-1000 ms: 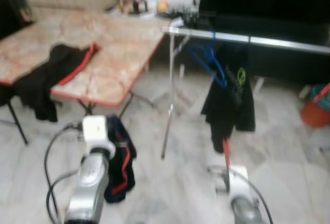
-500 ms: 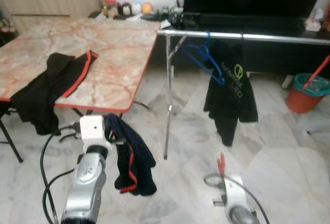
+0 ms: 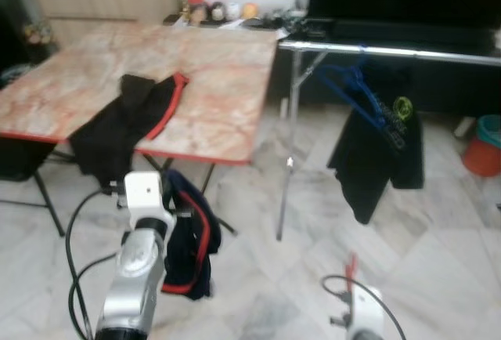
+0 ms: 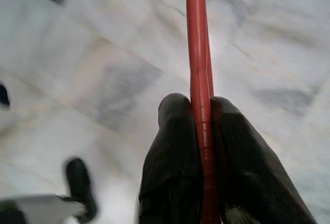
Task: Hang hanger
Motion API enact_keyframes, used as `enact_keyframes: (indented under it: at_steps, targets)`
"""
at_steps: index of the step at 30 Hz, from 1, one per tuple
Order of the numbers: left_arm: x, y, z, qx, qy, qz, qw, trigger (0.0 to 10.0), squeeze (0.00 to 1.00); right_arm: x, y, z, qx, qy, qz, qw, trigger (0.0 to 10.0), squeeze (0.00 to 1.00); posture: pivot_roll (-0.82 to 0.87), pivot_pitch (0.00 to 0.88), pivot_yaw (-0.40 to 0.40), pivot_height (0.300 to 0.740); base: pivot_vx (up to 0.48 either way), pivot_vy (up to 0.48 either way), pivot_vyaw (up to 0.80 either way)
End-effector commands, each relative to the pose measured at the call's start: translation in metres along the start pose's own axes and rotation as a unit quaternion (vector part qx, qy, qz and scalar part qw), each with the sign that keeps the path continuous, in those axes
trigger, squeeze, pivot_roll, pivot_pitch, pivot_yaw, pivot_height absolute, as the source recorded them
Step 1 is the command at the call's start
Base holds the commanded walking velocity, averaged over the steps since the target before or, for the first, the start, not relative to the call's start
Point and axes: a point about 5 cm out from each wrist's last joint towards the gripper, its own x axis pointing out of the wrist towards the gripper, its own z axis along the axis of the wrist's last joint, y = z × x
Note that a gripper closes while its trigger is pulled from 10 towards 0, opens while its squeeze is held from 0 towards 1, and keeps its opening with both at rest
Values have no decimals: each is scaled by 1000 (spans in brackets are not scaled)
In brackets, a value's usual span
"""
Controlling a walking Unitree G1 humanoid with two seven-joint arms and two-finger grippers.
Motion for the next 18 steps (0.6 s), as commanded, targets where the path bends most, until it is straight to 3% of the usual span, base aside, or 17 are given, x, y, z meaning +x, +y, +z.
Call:
enact_keyframes:
  at_steps: [1,7,13,18]
  targets:
    - [4,-5,9,1,-19,-7,1000,10000,0,1,-5,4,1,-12,-2,1000,10000,0,49,0,-5,740,0,349,0]
    - [5,-6,10,1,-22,-6,1000,10000,0,-1,-19,-6,-33,5,-18,999,10000,0,53,0,-11,740,0,348,0]
    - [4,-6,10,1,-20,-7,1000,10000,0,-2,-19,-13,1,11,-19,1000,10000,0,52,0,-9,740,0,347,0]
    - [5,-7,10,0,-22,-6,1000,10000,0,-2,-19,-12,-3,9,-18,1000,10000,0,54,0,-13,740,0,345,0]
